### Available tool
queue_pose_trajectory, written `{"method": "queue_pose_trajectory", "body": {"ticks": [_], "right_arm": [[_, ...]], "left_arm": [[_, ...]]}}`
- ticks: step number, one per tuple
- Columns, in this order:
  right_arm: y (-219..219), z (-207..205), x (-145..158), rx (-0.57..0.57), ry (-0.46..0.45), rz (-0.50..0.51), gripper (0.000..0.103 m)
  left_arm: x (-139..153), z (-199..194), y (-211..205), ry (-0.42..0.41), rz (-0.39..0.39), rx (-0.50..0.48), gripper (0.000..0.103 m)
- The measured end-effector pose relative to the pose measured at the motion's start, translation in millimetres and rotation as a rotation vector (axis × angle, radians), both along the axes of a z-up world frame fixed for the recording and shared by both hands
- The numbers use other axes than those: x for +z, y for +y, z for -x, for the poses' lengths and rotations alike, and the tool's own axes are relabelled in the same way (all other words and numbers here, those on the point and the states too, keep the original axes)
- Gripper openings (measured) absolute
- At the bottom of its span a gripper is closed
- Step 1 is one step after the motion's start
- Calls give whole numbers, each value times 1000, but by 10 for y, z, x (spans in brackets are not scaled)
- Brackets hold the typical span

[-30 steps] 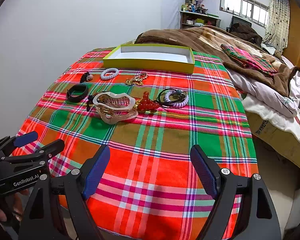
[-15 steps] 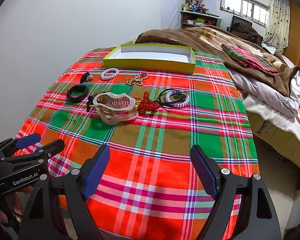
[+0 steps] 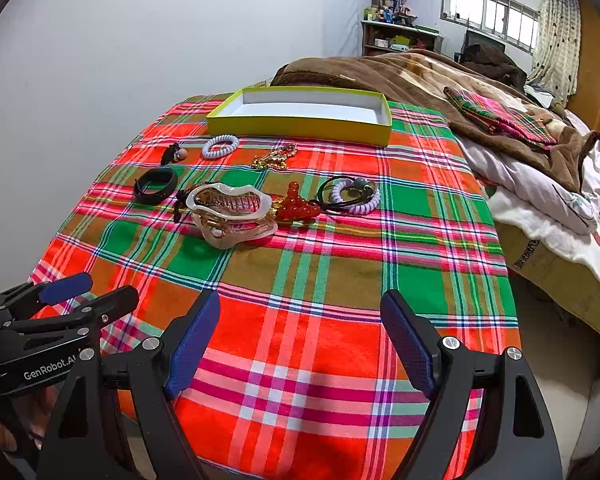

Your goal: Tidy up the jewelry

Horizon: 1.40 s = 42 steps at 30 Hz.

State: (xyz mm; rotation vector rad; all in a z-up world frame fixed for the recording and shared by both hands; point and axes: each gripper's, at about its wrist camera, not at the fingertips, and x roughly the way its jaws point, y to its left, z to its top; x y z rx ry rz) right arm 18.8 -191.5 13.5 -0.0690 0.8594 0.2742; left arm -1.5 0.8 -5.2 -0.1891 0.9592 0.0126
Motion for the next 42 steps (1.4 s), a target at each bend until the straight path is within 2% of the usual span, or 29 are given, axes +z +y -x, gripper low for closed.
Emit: {"method": "queue_pose_trajectory", "body": {"ticks": [29, 42], "right_arm": [[29, -15, -40, 7, 7, 1, 82], [75, -311, -75, 66, -3, -13, 82]], "left_arm": [[18, -11, 37, -5, 21, -1, 73], [38, -306, 238, -29, 29, 27, 73]]}}
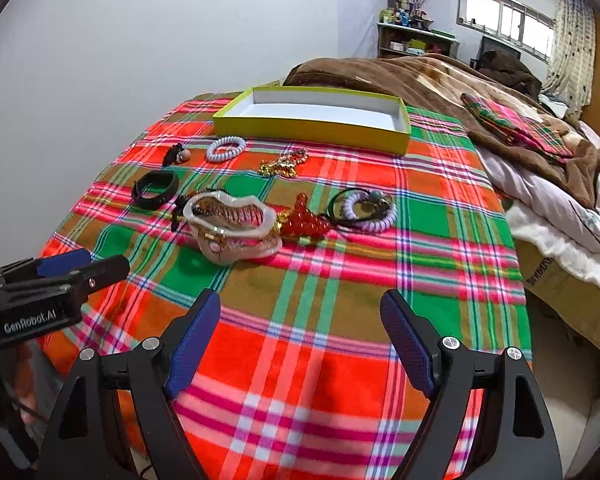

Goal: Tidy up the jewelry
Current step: 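Grasp the cream chain-link clasp with the right tool while the left tool grasps the black band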

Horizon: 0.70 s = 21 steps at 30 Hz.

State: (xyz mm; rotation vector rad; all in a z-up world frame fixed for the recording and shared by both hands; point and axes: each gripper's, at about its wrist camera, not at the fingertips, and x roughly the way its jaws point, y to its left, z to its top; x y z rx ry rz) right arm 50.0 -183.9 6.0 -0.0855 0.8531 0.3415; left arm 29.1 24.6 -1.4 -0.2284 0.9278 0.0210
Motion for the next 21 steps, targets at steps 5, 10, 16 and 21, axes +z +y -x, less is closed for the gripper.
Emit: {"method": "queue_pose_trajectory", "body": {"ticks": [5, 10, 16, 21], "right_arm": [[65, -200, -2, 35, 7, -35, 82], [207, -363, 0, 80, 7, -48, 79], [323, -521, -35, 122, 28, -55, 69], [409, -643, -65, 196, 41, -21, 63]], "left_arm": [[-16, -206, 166, -7, -8, 28, 73], [-44, -418, 341, -11, -9, 60, 73], [-106, -671, 495, -1, 3, 92, 67], [-219, -837, 554, 28, 21, 97, 60]]}}
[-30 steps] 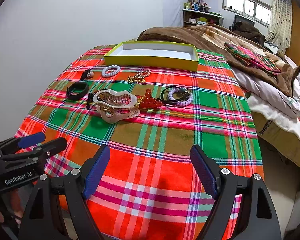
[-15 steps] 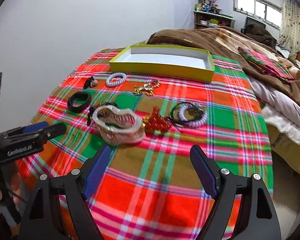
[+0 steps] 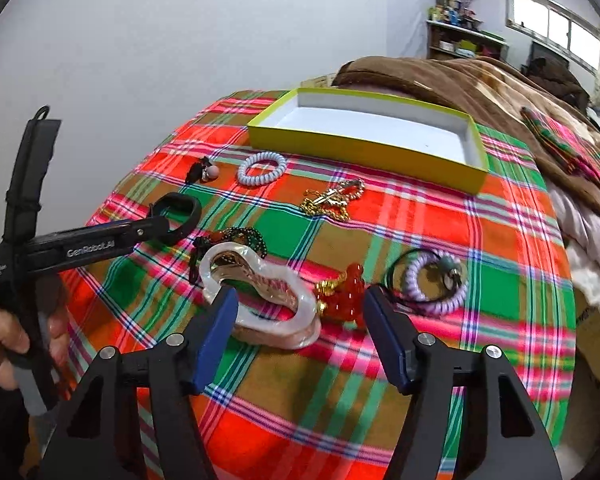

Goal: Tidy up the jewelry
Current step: 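Grasp the cream chain-link clasp with the right tool while the left tool grasps the black band, then carry both items into the white box and open both tools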

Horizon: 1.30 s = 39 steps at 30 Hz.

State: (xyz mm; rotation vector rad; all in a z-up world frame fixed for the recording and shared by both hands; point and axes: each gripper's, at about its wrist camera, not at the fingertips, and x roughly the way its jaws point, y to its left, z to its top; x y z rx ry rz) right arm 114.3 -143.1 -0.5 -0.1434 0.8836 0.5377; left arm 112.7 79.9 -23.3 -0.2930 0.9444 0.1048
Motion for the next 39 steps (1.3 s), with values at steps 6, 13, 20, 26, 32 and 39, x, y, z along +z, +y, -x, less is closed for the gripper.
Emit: {"method": "queue_pose_trajectory", "body": {"ticks": [6, 13, 20, 26, 32, 39], "right_arm": [[135, -121, -45, 135, 30, 59, 54], [261, -166, -98, 226, 40, 115, 29], [279, -157, -167, 255, 62, 145, 14], [274, -104, -113, 248, 42, 135, 12], [237, -57, -11, 215, 17, 102, 12], [156, -46, 140, 171, -15, 77, 12]], "left_arm": [[-18, -67, 5, -3, -20, -11, 44], [-18, -87, 15, -10, -41, -23, 26], [-12, -105, 46, -18, -44, -36, 13], [23, -80, 15, -29, -28, -65, 10], [171, 1, -12, -70, -29, -93, 9], [353, 33, -33, -102, -14, -110, 9]]}}
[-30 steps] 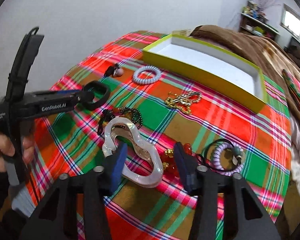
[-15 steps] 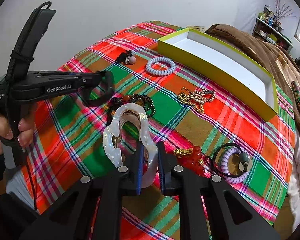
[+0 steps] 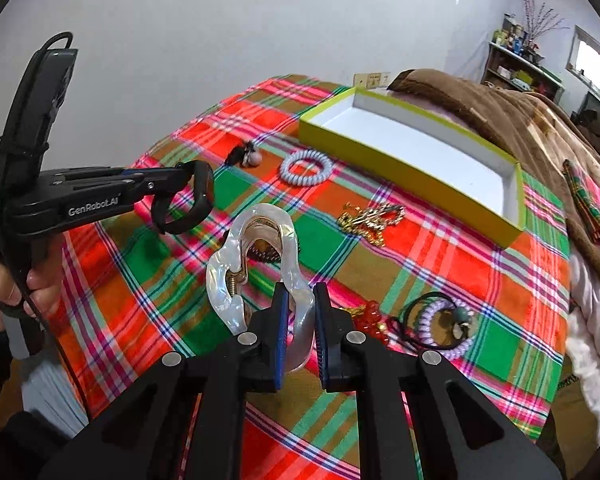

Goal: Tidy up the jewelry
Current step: 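Carry both items into the white box and open both tools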

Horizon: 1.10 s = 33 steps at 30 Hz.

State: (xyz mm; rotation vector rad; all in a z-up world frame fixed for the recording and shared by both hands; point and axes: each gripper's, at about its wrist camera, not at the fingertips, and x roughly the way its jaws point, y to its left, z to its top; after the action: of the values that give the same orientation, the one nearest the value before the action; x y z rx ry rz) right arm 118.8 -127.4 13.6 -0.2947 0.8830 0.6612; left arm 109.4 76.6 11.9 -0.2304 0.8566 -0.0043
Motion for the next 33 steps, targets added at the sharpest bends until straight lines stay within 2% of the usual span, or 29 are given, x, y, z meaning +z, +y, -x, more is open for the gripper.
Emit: {"method": "queue_pose_trajectory", "body": {"ticks": [5, 13, 22, 33], "right_arm": [[-86, -76, 101, -37, -19, -9, 12], [-264, -456, 175, -128, -44, -12, 12], [-450, -1069, 204, -231, -56, -13, 12], [-631, -1767, 88, -343, -36, -14, 12]], "left_arm": [[128, -81, -70, -19, -1, -26, 9], [269, -401, -307, -47, -6, -100, 9], [310, -1054, -518, -59, -21, -165, 9], [231, -1734, -552, -60, -28, -162, 9]]}}
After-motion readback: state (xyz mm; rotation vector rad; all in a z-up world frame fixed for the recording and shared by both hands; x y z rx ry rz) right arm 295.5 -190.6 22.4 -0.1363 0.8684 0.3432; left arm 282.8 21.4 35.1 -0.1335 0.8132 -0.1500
